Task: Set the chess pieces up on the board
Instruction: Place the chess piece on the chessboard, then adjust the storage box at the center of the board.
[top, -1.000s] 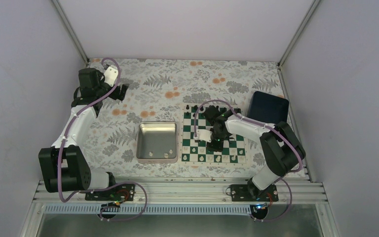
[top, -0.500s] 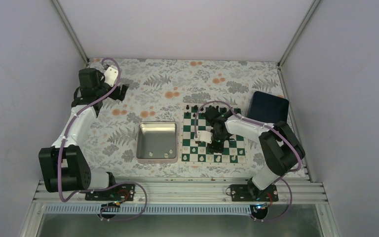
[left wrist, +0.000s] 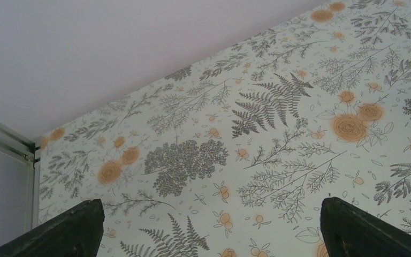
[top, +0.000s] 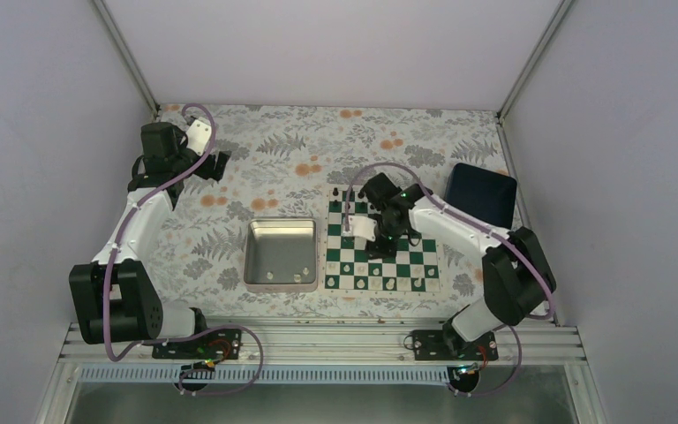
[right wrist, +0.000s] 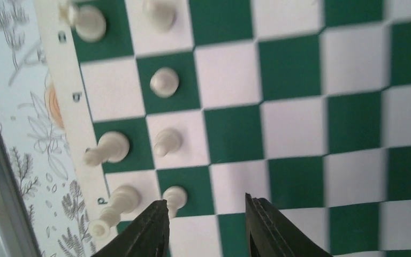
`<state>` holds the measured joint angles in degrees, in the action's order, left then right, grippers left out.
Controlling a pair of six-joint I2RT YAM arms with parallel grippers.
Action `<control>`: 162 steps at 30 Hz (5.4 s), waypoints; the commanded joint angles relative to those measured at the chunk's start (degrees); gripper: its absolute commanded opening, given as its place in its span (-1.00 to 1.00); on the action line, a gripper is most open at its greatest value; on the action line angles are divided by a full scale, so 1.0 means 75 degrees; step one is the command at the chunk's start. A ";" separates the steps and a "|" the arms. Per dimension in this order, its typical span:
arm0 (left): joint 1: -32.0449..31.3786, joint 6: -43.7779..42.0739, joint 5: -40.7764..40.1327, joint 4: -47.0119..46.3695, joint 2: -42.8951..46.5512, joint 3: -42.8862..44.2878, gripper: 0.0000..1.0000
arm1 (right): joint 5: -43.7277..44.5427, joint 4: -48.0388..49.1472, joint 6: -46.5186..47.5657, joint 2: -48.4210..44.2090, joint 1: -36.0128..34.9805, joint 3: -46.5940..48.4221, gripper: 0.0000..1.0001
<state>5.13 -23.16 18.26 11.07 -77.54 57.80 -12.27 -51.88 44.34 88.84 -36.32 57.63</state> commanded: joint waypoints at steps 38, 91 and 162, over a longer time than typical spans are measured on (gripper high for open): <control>0.0067 -0.1566 0.1868 0.2323 -0.2906 0.1883 -0.95 | 0.0577 -0.1579 -0.0782 0.2227 -0.3878 0.3522 -0.92; -0.0156 -0.2540 0.1398 0.3035 -0.3368 0.1019 -0.95 | 0.2371 0.0741 -0.0906 0.4393 -0.2512 0.5023 -0.92; -0.0391 -0.3211 0.0066 0.4870 -0.3293 0.2629 -0.96 | 0.1194 0.0355 -0.1026 0.2727 -0.2040 0.3689 -0.92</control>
<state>1.93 -48.31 19.33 50.33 -100.25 75.48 0.21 -46.39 37.60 109.12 -49.95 86.39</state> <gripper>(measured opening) 0.023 0.041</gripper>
